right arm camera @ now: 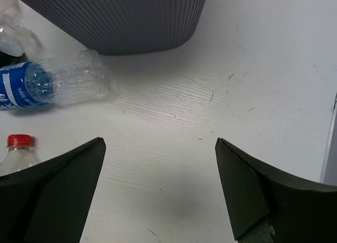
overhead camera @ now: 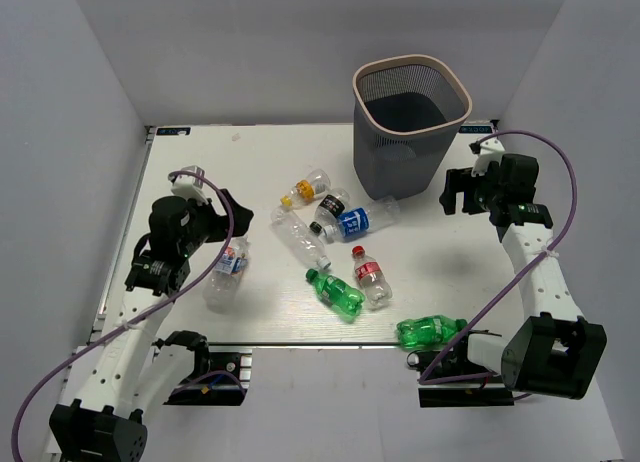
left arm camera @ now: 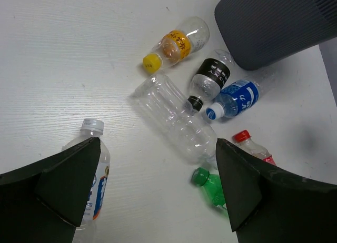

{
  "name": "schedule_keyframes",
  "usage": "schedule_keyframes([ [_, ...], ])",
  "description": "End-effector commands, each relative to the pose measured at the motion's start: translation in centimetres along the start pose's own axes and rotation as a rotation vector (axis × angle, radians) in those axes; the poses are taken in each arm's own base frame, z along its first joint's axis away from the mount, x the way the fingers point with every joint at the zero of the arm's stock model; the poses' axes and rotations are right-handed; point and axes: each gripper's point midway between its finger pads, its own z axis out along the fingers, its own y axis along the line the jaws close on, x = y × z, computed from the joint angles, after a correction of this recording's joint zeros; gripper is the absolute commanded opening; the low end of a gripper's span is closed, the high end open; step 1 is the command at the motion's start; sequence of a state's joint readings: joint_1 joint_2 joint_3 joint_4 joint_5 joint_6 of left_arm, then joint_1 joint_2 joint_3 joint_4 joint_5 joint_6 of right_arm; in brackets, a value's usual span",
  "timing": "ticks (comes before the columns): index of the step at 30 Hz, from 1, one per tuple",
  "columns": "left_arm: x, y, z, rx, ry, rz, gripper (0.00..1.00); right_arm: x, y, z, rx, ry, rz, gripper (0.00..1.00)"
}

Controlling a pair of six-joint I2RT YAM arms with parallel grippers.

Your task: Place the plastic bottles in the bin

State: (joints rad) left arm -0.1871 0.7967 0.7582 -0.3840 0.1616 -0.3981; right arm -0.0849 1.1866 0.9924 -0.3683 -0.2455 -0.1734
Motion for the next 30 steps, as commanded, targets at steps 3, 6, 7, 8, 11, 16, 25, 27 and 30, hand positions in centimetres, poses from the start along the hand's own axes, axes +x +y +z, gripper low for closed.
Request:
schedule_keyframes([
  [3,0.7,0.2,-0.6,-0.009,0.02,-0.015,1.0,0.5,0.8,-0.7,-0.067,0.025,-0.117,0.9],
  [6,1.3,1.1,-0.7,-0.06,0.038,-0.03,1.0,1.6,0.8,-1.0,-0.112,0.09,-0.268,0.9],
  [7,1.5,1.4,-0.7,-0.075,0.043,-0.031,1.0,2.0,0.7,-1.2,-0.114,0.12,-0.274,0.9],
  [8,1.2,1.7,-0.8,-0.095,0.034,-0.04,0.98,2.5,0.4,-0.9,-0.106,0.143,-0.265,0.9],
  [11,1.5,2.5,-1.2,-0.139,0.051,-0.047,0.94,3.3,-0.3,-1.0,-0.096,0.215,-0.318,0.9],
  [16,2.0,3.0,-1.6,-0.165,0.052,-0.06,0.69,4.5,2.2,-2.7,-0.323,0.268,-0.488,0.9],
  [25,4.8,4.1,-1.1,-0.22,0.167,-0.109,0.98,9.7,13.7,-10.5,-0.976,0.02,-0.77,0.5],
  [27,5.1,4.1,-1.0,-0.21,0.174,-0.111,1.0,11.6,14.0,-10.9,-0.991,0.06,-0.798,0.73],
  [30,6.2,2.8,-0.2,-0.12,0.201,-0.099,1.0,14.3,14.9,-11.8,-1.041,0.077,-0.889,0.85],
])
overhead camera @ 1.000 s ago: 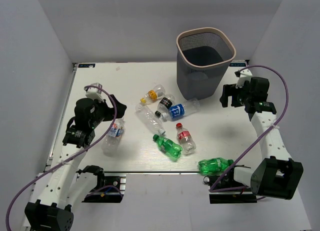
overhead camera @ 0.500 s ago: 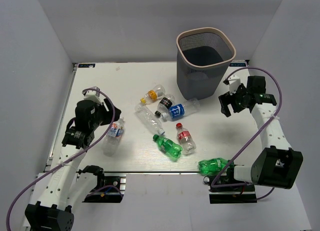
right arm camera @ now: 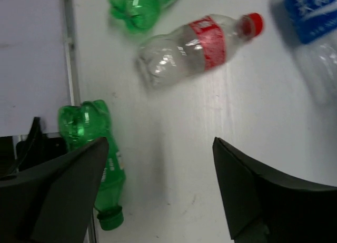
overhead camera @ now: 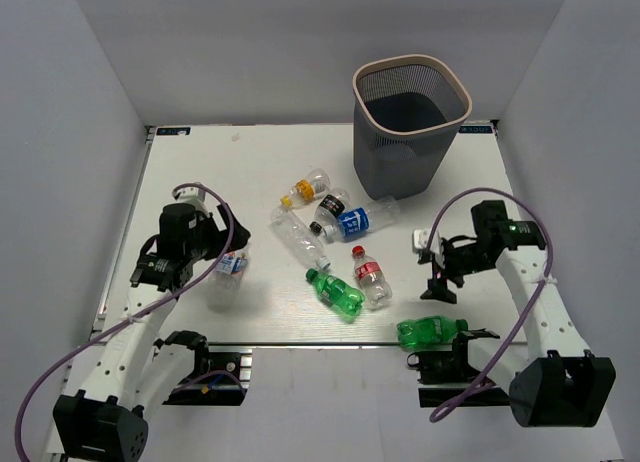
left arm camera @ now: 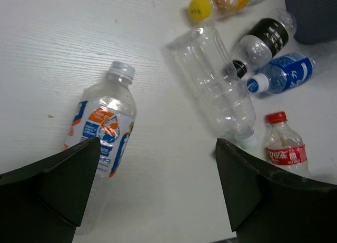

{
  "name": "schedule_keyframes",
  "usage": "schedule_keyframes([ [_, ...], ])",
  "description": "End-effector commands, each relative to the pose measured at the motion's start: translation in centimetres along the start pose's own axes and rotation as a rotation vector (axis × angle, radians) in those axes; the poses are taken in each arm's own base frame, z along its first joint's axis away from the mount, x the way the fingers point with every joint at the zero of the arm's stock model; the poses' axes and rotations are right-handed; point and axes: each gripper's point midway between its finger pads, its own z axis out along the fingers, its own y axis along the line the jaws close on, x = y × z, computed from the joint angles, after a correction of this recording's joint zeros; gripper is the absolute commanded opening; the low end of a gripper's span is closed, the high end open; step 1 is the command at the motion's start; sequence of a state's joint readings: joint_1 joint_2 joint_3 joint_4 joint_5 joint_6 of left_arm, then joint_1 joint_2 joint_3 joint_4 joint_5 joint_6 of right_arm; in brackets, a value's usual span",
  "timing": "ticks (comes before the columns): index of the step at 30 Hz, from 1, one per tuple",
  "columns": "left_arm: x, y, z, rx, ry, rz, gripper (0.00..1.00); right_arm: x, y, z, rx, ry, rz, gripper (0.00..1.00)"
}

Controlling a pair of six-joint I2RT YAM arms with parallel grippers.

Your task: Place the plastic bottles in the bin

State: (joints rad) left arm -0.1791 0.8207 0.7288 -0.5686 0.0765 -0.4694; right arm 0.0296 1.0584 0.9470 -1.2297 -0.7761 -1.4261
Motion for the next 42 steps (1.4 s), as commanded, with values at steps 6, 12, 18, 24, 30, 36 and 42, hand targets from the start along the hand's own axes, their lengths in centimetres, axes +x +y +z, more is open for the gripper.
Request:
schedule_keyframes([
  [6,2.8,-3.8,1.2,0.275,0.111,0.073,1.0,1.4,6.8,2.8,-0.193,-0.037,-0.107,0.9],
  [12,2.9,-4.1,2.0,0.295,0.151,0.118,1.0,3.0,9.2,3.7,-0.252,-0.008,-0.151,0.9],
  [18,3.6,-4.6,2.5,0.335,0.185,0.149,1.0,6.0,10.3,5.1,-0.257,0.044,-0.193,0.9],
  [24,3.6,-4.5,2.5,0.336,0.184,0.158,1.0,6.7,8.4,5.8,-0.186,0.088,-0.145,0.9],
  [30,3.5,-4.6,2.4,0.339,0.175,0.16,1.0,8.0,8.2,5.9,-0.225,0.178,-0.119,0.87],
  [36,2.7,-4.7,2.1,0.324,0.164,0.162,1.0,9.9,7.7,6.5,-0.262,0.248,-0.206,0.78],
  [42,3.0,-4.3,1.8,0.305,0.161,0.161,1.0,12.0,6.7,8.1,-0.187,0.304,-0.216,0.64],
])
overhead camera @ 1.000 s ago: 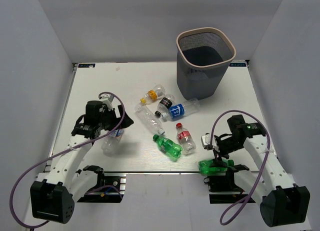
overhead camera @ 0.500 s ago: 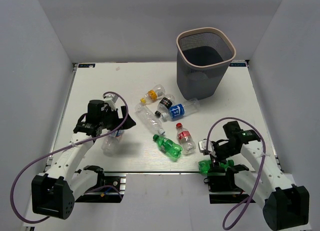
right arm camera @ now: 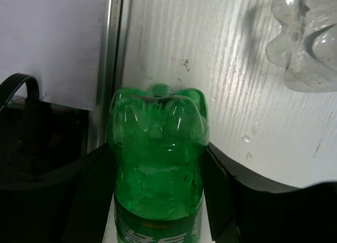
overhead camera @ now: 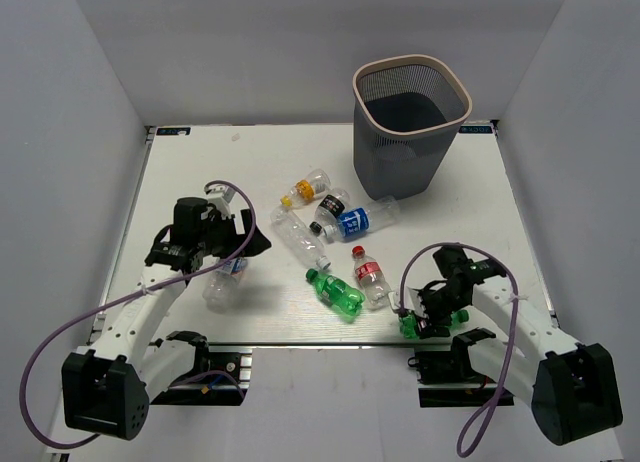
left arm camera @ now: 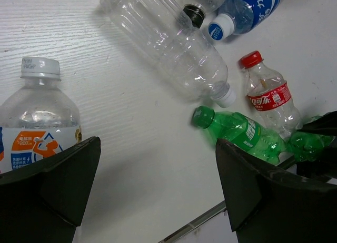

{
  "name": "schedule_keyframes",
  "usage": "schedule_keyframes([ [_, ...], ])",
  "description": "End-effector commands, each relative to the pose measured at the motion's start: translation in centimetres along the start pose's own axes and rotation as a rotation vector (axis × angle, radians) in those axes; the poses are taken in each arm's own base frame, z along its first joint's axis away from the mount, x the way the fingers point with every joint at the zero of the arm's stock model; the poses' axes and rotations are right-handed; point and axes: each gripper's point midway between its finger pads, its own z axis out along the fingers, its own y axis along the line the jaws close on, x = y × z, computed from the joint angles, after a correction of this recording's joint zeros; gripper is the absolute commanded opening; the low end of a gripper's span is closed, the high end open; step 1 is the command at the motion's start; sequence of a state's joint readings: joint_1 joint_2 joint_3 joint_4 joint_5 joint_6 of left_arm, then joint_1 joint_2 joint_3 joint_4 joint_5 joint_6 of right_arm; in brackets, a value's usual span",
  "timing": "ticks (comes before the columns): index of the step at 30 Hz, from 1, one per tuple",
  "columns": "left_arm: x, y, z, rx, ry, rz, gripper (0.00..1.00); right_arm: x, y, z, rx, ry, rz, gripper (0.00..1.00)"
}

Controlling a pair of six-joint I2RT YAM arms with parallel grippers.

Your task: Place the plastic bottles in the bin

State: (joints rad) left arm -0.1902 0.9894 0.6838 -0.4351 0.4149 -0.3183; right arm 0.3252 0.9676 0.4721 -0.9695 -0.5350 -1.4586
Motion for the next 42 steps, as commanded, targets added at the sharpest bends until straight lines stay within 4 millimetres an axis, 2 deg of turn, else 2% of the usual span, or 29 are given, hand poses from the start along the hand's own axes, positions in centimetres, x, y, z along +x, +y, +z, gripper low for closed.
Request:
schedule_keyframes([
  [1,-1.2,-0.6,-0.9,0.0,-0.045,0.023,1.0,2.3,-2.1,0.6,0.099,0.107,-0.032,0.61],
  [3,-1.2,-0.6,-0.9,0.0,-0.045,0.023,1.0,2.7,-2.4,1.0,0.119,0.117,-0.007,0.53],
  [4,-1.2,-0.6,-0.9,0.0,-0.045,0.023,1.0,2.7,-2.5,0.9,0.123,0.119,0.002,0.41],
  [6,-1.3,-1.1,-0.9,0.029,-0.045,0.028,1.0,1.6,-3.6,0.0,0.152,0.097,0.03,0.26],
  [7,-1.9,-1.5,-1.0,0.044,-0.061,0.037,0.98,1.1,-3.5,-0.3,0.141,0.086,0.047,0.11],
  [9,-2.8,-2.5,-1.2,0.083,-0.075,0.05,0.96,-1.6,-6.3,-3.0,0.222,0.043,0.047,0.0],
  [10,-3.4,-2.9,-1.3,0.097,-0.089,0.059,0.94,-1.7,-6.3,-3.0,0.221,0.036,0.048,0.0],
  [13,-4.1,-3.4,-1.3,0.113,-0.089,0.063,0.93,-5.4,-10.0,-6.9,0.359,-0.024,0.001,0.0],
  [14,-4.6,-3.8,-1.2,0.121,-0.09,0.07,0.91,-7.7,-12.3,-9.5,0.457,-0.064,-0.036,0.0],
  [16,-5.0,-3.5,-1.2,0.089,-0.08,0.059,0.89,-9.7,-14.1,-11.5,0.529,-0.114,-0.033,0.0],
  [17,-5.1,-3.2,-1.3,0.067,-0.082,0.056,0.87,-12.5,-15.9,-14.7,0.621,-0.166,-0.075,0.0],
  [19,-5.7,-1.8,-1.0,-0.021,-0.083,0.04,0.85,-14.1,-17.6,-16.2,0.663,-0.215,-0.04,0.0],
  [20,-5.6,-0.5,-1.2,-0.098,-0.079,0.027,0.85,-16.9,-19.2,-20.0,0.773,-0.279,-0.074,0.0],
  [21,-5.6,0.1,-1.1,-0.131,-0.067,0.028,0.85,-17.6,-20.0,-20.5,0.784,-0.308,-0.048,0.0],
  [22,-5.6,0.6,-1.4,-0.163,-0.046,0.046,0.85,-19.8,-20.9,-23.2,0.839,-0.358,-0.063,0.0],
  [24,-5.9,2.1,-1.9,-0.261,-0.043,0.046,0.85,-22.5,-22.9,-25.9,0.909,-0.448,-0.102,0.0],
  [25,-6.7,2.1,-2.5,-0.284,-0.058,0.06,0.85,-25.8,-23.1,-30.0,0.986,-0.532,-0.148,0.0],
  [27,-6.9,3.4,-3.3,-0.375,-0.037,0.06,0.88,-27.9,-24.9,-31.1,0.965,-0.624,-0.123,0.0],
  [28,-7.0,3.6,-3.7,-0.398,-0.034,0.059,0.88,-31.1,-24.4,-35.5,1.024,-0.72,-0.159,0.0],
  [29,-6.9,4.2,-3.9,-0.435,-0.023,0.056,0.88,-31.2,-26.6,-34.7,0.99,-0.74,-0.116,0.0],
  [30,-6.1,4.5,-4.2,-0.457,0.007,0.039,0.88,-32.1,-26.9,-35.5,0.981,-0.788,-0.086,0.0],
  [31,-6.1,4.7,-4.2,-0.47,0.019,0.036,0.89,-34.3,-27.2,-38.5,1.023,-0.856,-0.124,0.0],
  [34,-5.2,5.1,-4.4,-0.493,0.056,0.019,0.9,-35.2,-30.1,-41.6,1.145,-0.944,-0.086,0.0],
  [36,-4.3,5.5,-4.1,-0.5,0.076,0.004,0.92,-34.1,-33.4,-41.3,1.202,-0.936,-0.049,0.0],
  [37,-4.1,5.5,-4.2,-0.503,0.085,0.002,0.92,-33.7,-34.5,-42.9,1.287,-0.942,-0.014,0.0],
  [38,-3.4,5.9,-3.9,-0.51,0.11,-0.003,0.92,-32.9,-35.6,-42.8,1.304,-0.924,0.013,0.0],
  [39,-2.9,6.2,-3.6,-0.515,0.129,-0.006,0.93,-31.1,-38.8,-41.4,1.307,-0.89,0.07,0.0],
  [40,-2.8,6.3,-3.4,-0.515,0.128,-0.006,0.93,-30.7,-39.6,-42.1,1.342,-0.889,0.1,0.0],
  [42,-2.4,6.3,-3.0,-0.512,0.138,0.0,0.93,-26.8,-43.3,-40.2,1.353,-0.823,0.223,0.0],
])
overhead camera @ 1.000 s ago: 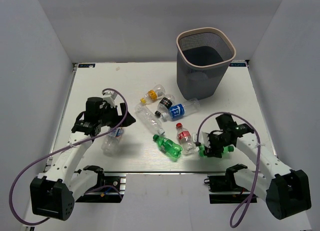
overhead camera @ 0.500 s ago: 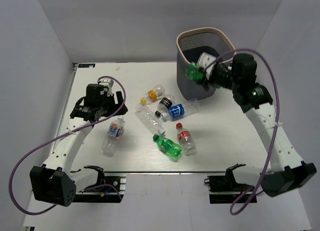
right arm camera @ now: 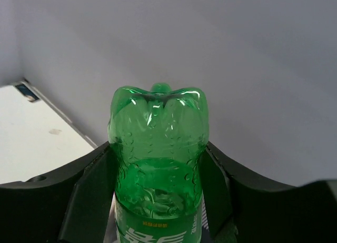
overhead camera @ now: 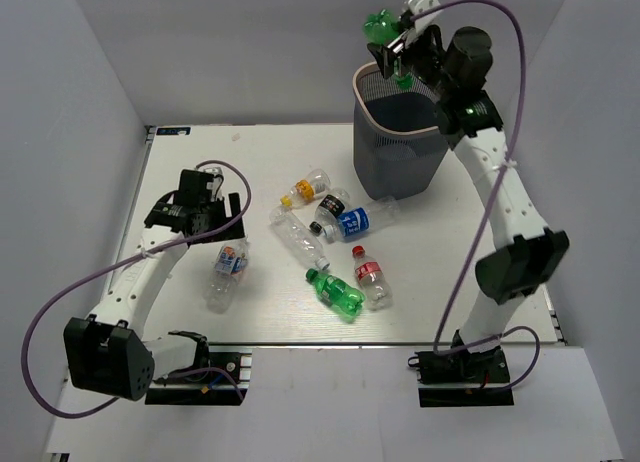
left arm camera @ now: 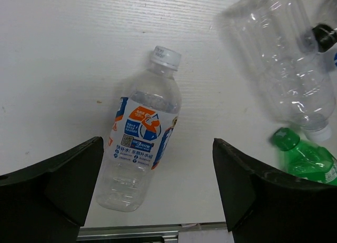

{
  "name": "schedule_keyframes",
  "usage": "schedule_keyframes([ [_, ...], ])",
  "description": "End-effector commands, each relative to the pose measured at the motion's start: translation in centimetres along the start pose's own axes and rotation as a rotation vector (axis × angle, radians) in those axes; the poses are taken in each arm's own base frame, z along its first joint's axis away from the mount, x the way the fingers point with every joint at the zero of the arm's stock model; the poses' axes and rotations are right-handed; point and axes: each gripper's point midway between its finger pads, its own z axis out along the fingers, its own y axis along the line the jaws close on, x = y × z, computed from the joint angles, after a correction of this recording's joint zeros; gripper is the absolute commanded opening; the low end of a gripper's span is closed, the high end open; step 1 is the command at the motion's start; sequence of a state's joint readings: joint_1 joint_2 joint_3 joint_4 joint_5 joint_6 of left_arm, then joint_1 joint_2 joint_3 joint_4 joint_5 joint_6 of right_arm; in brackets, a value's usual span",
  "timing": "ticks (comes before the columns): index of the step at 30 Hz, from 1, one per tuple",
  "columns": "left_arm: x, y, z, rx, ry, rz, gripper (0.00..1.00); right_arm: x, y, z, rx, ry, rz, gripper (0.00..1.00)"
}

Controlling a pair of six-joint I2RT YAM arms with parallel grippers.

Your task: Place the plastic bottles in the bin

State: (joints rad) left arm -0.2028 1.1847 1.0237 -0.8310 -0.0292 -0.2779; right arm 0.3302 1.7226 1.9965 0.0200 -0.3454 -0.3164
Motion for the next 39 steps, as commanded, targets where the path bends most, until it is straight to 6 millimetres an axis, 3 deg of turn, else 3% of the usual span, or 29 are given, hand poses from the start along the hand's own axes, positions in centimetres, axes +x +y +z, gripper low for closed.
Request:
schedule_keyframes([
  [1,0.8,0.5,1.0,-0.038,0.03,0.005,0.94,4.2,-4.8,1.4,0.178,0.068,0.062,0.04],
  [2,0.7,0.5,1.3,-0.039,0.03,0.005,0.94,6.4,-4.9,1.8,0.182,0.114,0.081,0.18],
  [4,0.9,0.8,2.0,-0.056,0.046,0.018,0.95,8.3,-6.0,1.9,0.198,0.141,0.117,0.58],
  [5,1.0,0.8,2.2,-0.058,0.055,0.019,0.95,10.2,-6.4,1.6,0.197,0.194,0.139,0.9],
  [9,1.5,1.0,3.5,-0.066,0.087,0.039,0.96,10.3,-6.4,0.8,0.163,0.202,0.224,0.9],
  [11,1.8,1.1,4.0,-0.071,0.108,0.051,0.96,8.2,-6.2,-0.6,0.131,0.166,0.227,0.9],
  [12,2.2,1.1,4.5,-0.081,0.128,0.061,0.96,9.5,-5.3,-0.9,0.107,0.191,0.248,0.9],
  [13,2.3,1.3,4.7,-0.094,0.136,0.062,0.96,6.3,-4.6,-2.0,0.057,0.144,0.233,0.9],
  [14,2.7,1.5,4.9,-0.1,0.157,0.064,0.96,6.1,-4.4,-2.6,0.036,0.141,0.236,0.9],
  [15,3.5,1.6,5.4,-0.113,0.187,0.075,0.96,5.1,-1.9,-4.1,-0.091,0.131,0.245,0.9],
  [17,4.5,1.6,6.1,-0.119,0.226,0.086,0.96,4.2,0.3,-5.7,-0.19,0.139,0.258,0.9],
  [18,4.9,1.4,6.4,-0.119,0.243,0.095,0.96,5.1,3.1,-6.7,-0.316,0.167,0.31,0.9],
  [20,6.3,1.5,7.3,-0.132,0.301,0.108,0.96,6.3,5.6,-8.9,-0.401,0.212,0.328,0.9],
  [21,7.0,1.5,7.6,-0.133,0.323,0.119,0.96,7.6,7.9,-10.1,-0.491,0.242,0.364,0.9],
  [22,7.3,1.5,7.8,-0.137,0.337,0.121,0.96,8.9,9.2,-11.2,-0.529,0.28,0.383,0.9],
  [23,7.8,1.5,8.2,-0.148,0.356,0.134,0.94,8.5,9.7,-12.0,-0.56,0.271,0.352,0.9],
  [25,7.8,1.4,8.2,-0.156,0.363,0.147,0.85,11.0,11.9,-14.1,-0.601,0.352,0.4,0.9],
  [26,7.8,1.4,8.2,-0.162,0.36,0.157,0.77,11.1,12.1,-14.6,-0.609,0.35,0.364,0.9],
  [27,6.6,0.9,7.8,-0.15,0.321,0.153,0.56,11.9,12.8,-15.6,-0.619,0.392,0.383,0.87],
  [28,6.0,0.7,7.4,-0.152,0.303,0.161,0.46,13.2,13.6,-16.7,-0.641,0.403,0.335,0.82],
  [29,5.5,0.5,6.9,-0.148,0.289,0.16,0.4,13.3,14.1,-17.4,-0.655,0.406,0.313,0.76],
  [30,3.4,-0.2,6.0,-0.129,0.23,0.153,0.3,14.3,15.5,-19.3,-0.68,0.461,0.343,0.56],
  [31,2.4,-1.3,5.5,-0.087,0.2,0.153,0.26,15.4,16.1,-20.2,-0.712,0.46,0.279,0.43],
  [32,0.1,-2.5,4.4,-0.047,0.145,0.145,0.23,14.9,16.8,-21.2,-0.726,0.464,0.263,0.29],
  [33,-1.2,-3.5,3.6,-0.007,0.11,0.139,0.23,16.4,17.7,-22.4,-0.739,0.509,0.28,0.1],
  [34,-2.5,-5.5,2.8,0.089,0.072,0.152,0.2,17.1,18.3,-23.5,-0.758,0.54,0.263,0.04],
  [35,-5.1,-7.4,1.3,0.164,-0.007,0.149,0.18,18.4,20.0,-25.4,-0.787,0.572,0.275,0.02],
  [36,-7.2,-9.4,0.5,0.248,-0.077,0.166,0.18,19.1,20.3,-26.0,-0.788,0.597,0.273,0.05],
  [39,-11.9,-15.5,-3.1,0.512,-0.21,0.212,0.18,21.0,22.7,-28.9,-0.82,0.669,0.304,0.27],
])
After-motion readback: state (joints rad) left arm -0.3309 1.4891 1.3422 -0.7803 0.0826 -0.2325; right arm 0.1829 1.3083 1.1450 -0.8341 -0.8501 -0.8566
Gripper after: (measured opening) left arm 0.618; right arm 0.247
